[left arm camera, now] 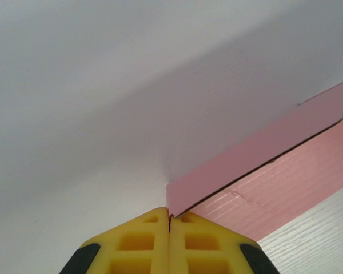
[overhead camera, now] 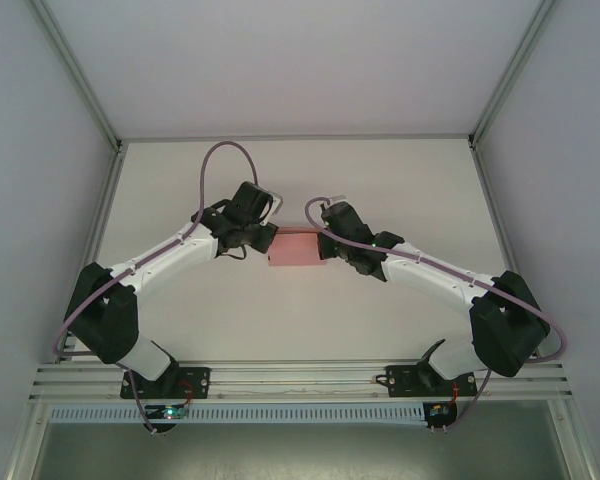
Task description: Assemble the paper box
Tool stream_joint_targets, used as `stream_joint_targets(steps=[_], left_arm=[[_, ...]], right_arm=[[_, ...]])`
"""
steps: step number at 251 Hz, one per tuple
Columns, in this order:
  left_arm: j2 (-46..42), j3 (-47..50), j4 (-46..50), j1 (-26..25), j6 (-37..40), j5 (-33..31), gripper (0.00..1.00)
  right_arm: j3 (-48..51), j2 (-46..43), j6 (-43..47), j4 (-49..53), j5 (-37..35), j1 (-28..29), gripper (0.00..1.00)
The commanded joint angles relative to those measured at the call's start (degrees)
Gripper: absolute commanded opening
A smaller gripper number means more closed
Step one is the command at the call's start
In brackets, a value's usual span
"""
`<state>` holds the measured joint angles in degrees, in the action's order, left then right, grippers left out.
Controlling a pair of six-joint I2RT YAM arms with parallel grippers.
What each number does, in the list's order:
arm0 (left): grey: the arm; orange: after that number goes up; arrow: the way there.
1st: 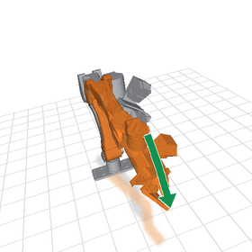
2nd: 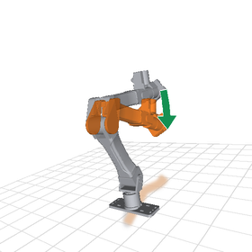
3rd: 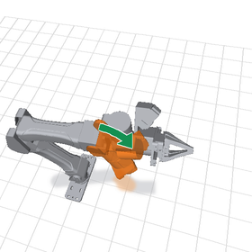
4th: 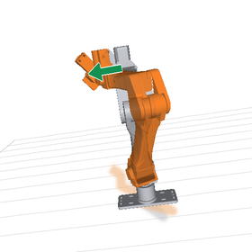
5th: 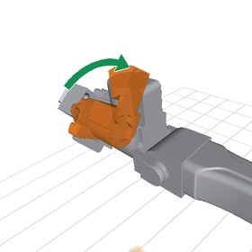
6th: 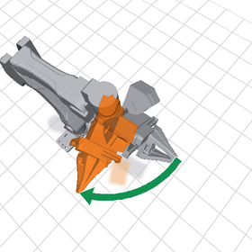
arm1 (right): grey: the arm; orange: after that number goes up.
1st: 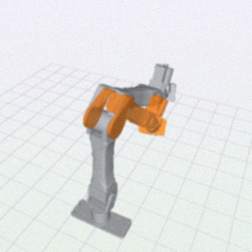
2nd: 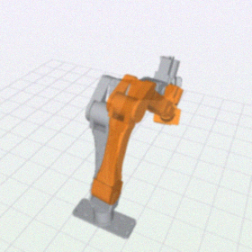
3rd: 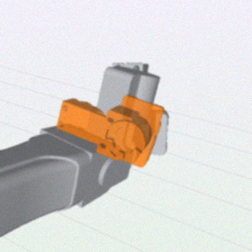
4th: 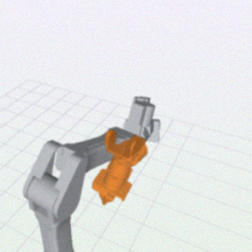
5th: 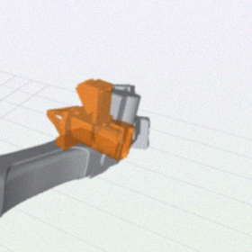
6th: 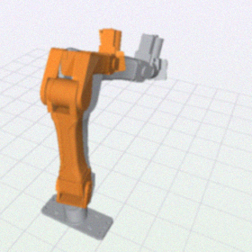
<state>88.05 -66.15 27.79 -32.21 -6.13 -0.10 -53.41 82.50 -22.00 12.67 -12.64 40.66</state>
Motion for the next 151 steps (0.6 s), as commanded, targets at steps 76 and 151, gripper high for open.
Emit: stream_joint_targets(steps=[76,151], left_arm=[[3.6,-6.1,4.8,7.0,-21.1,21.9,0.0],[7.6,-8.6,8.1,7.5,-19.9,23.2,0.0]], right_arm=[[-0.7,2.1,2.1,6.5,-2.6,2.8,0.0],[-1.1,4.4,1.8,5.8,-2.8,3.2,0.0]])
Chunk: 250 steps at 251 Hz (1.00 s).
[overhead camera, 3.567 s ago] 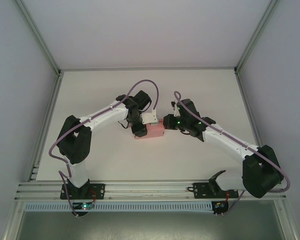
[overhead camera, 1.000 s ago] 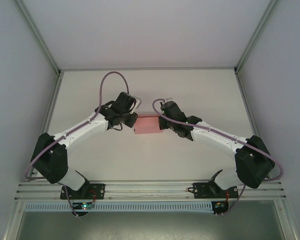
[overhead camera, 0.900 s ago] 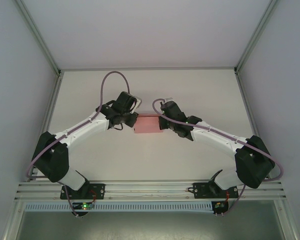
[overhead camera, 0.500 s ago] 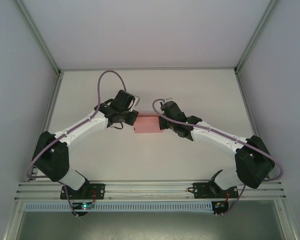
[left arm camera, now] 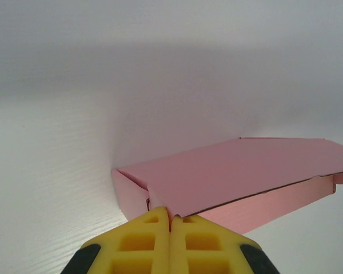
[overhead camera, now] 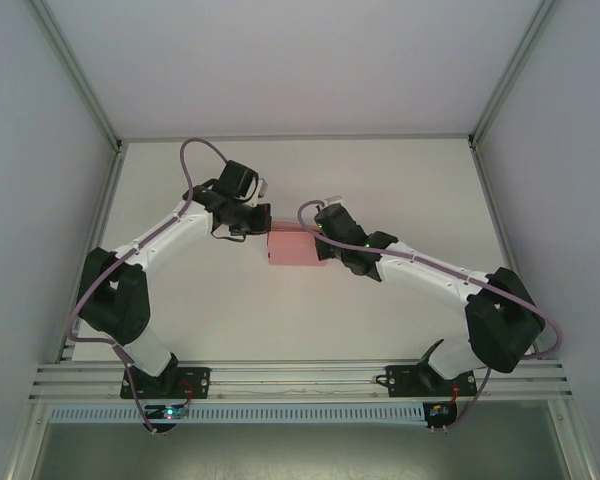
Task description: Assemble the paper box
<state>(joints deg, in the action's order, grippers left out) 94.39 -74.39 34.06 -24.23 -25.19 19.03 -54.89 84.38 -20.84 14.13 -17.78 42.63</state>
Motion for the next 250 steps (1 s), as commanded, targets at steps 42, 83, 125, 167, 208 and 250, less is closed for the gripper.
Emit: stream_joint_targets(steps=[42,83,125,167,208,250], left_arm=[[0.6,3.7,0.4,-2.8,4.9,-0.7,0.0],[-1.4,14.3,-8.2,-7.0,6.4,-5.1,0.0],[-5.7,26.4,-17.5,-9.4,5.5,-8.3,0.0],[-8.5,34.0,-23.3,-14.0,5.9,-11.1,0.0],[-5.9,34.6,-23.4,-14.2,4.6,-12.3,0.0],[-5.4,34.8,-24.8,-14.1,2.9,-10.6,0.0]], right_arm=[[2.5,1.2,1.4,0.8,1.2,1.6,0.0],[14.0,-3.4,7.1,-16.0,1.4,3.9,0.0],[23.9,-6.2,11.8,-30.1,1.2,7.1,0.0],[32.0,-9.2,12.1,-40.4,-0.6,8.3,0.0],[34.9,-9.8,12.8,-42.4,-1.2,8.8,0.0],[35.7,-10.6,12.2,-42.0,-3.6,9.3,0.0]])
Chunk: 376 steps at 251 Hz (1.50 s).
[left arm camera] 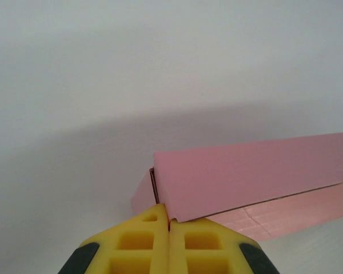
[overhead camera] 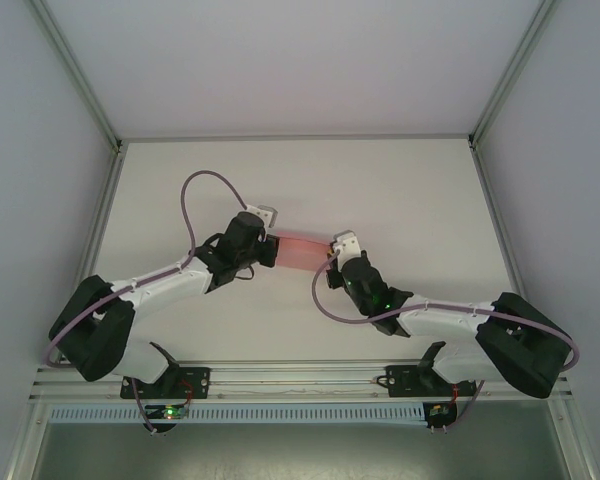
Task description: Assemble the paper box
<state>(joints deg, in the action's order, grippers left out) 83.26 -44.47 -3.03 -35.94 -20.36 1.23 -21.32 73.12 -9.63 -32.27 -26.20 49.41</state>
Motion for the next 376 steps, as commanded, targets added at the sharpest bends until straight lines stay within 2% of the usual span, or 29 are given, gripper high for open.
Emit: stream_joint_targets(steps=[1,28,39,62,68,81,124,129,133,138,143,148,194,237,260,292,313,347,376], left_arm=[[5.7,4.9,12.3,-2.4,-1.9,7.2,0.0],[2.8,2.7,15.5,-2.5,-2.7,6.4,0.03],[1.4,1.3,17.3,-2.4,-3.0,6.2,0.16],[-0.9,-2.7,22.5,-2.4,-2.4,5.1,0.18],[-1.4,-3.9,24.0,-2.4,-2.2,4.3,0.22],[-1.9,-6.4,27.1,-2.4,-1.7,2.9,0.35],[-3.8,-9.9,30.8,-2.4,-3.3,2.1,0.43],[-4.1,-10.1,31.1,-2.4,-3.7,2.1,0.48],[-4.4,-10.3,31.3,-2.4,-4.2,1.9,0.56],[-4.7,-10.3,31.4,-2.4,-4.6,1.8,0.72],[-5.1,-10.3,31.5,-2.4,-5.0,1.8,0.95],[-5.5,-10.3,31.4,-2.4,-5.5,1.6,1.0],[-11.3,-8.1,27.7,0.0,-10.8,4.9,1.0],[-16.2,-3.4,21.1,3.4,-19.7,6.0,1.0],[-14.7,-2.0,16.1,4.5,-24.9,8.0,1.0],[-11.1,0.0,10.4,4.7,-31.4,7.3,1.0],[-9.4,1.4,7.3,5.2,-34.1,6.9,1.0],[-8.1,5.6,-1.9,5.3,-36.7,8.6,0.92],[-7.0,8.5,-5.6,5.3,-38.0,7.7,0.9]], right_arm=[[2.2,0.6,0.9,4.4,4.8,2.5,0.0],[1.7,-0.6,0.9,6.6,3.2,2.7,0.0],[1.0,-1.1,0.7,8.4,2.6,2.6,0.0],[-0.7,-1.1,-0.8,11.4,1.1,2.6,0.0],[-1.2,-0.8,-1.6,12.0,0.5,2.7,0.0],[-2.4,0.2,-3.6,13.6,-0.6,2.7,0.0],[-4.9,3.3,-5.7,16.2,-3.5,3.9,0.0],[-5.1,3.6,-5.9,16.6,-3.9,4.0,0.0],[-5.2,3.8,-6.1,16.8,-4.2,4.2,0.0],[-5.5,4.0,-6.4,17.0,-4.7,4.2,0.0],[-5.7,4.2,-6.7,17.2,-4.8,4.4,0.0],[-5.9,4.4,-6.8,17.4,-4.9,4.5,0.0],[-7.0,4.6,-7.7,19.2,-6.4,5.1,0.0],[-6.9,3.5,-8.3,19.7,-8.3,6.0,0.0],[-6.7,3.6,-9.6,19.2,-8.3,6.1,0.0],[-6.6,4.1,-9.9,18.1,-8.7,6.9,0.0],[-6.6,4.4,-10.2,18.0,-9.4,7.3,0.0],[-6.3,4.0,-10.9,17.9,-9.6,7.5,0.0],[-5.6,3.5,-10.8,16.3,-8.8,7.5,0.0]])
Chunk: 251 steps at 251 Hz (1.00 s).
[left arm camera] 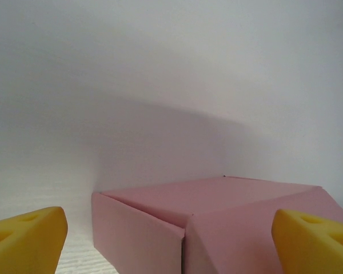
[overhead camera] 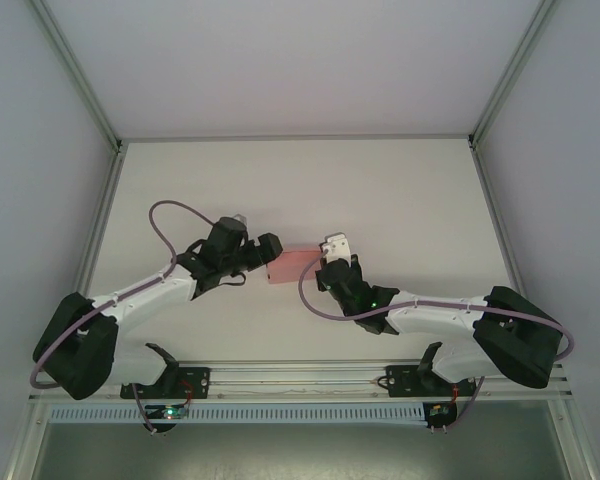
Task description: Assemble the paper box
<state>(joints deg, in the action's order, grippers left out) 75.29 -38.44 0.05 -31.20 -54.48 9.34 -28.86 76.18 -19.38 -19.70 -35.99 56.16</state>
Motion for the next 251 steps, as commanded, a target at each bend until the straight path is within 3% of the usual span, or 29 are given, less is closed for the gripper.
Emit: stream_joint_targets(steps=[1,27,65,86,126,144,166,196,251], left_arm=[[1.1,2.4,-8.7,0.5,-3.9,-0.5,0.89],[3.4,3.7,-10.3,0.4,-4.6,0.9,0.85],[7.8,7.2,-20.0,0.1,-5.8,3.7,0.66],[10.9,8.3,-24.5,0.0,-5.6,4.4,0.64],[16.5,8.4,-30.5,-0.5,-5.1,7.8,0.54],[18.4,8.5,-32.5,-0.5,-5.3,8.4,0.48],[19.8,8.9,-34.9,-0.6,-5.6,9.1,0.43],[19.9,8.9,-34.7,-0.7,-5.0,9.0,0.42],[18.4,8.8,-32.0,-1.9,-2.9,6.9,0.4]], right_arm=[[2.1,0.5,-1.0,3.7,1.1,0.7,0.0],[2.3,0.3,-1.1,3.1,1.0,0.7,0.0],[2.6,0.1,-2.1,1.5,2.6,0.8,0.0],[2.9,-0.6,-2.5,-0.6,4.8,0.7,0.0],[3.0,-3.1,-2.6,-2.8,6.1,0.7,0.18],[3.0,-4.8,-2.6,-2.7,6.1,0.6,0.34],[3.3,-7.4,-2.0,-2.7,7.5,0.4,0.46],[3.9,-11.2,-1.0,-3.1,9.4,-0.3,0.69],[4.4,-13.0,-5.9,-5.0,6.2,-3.5,0.8]])
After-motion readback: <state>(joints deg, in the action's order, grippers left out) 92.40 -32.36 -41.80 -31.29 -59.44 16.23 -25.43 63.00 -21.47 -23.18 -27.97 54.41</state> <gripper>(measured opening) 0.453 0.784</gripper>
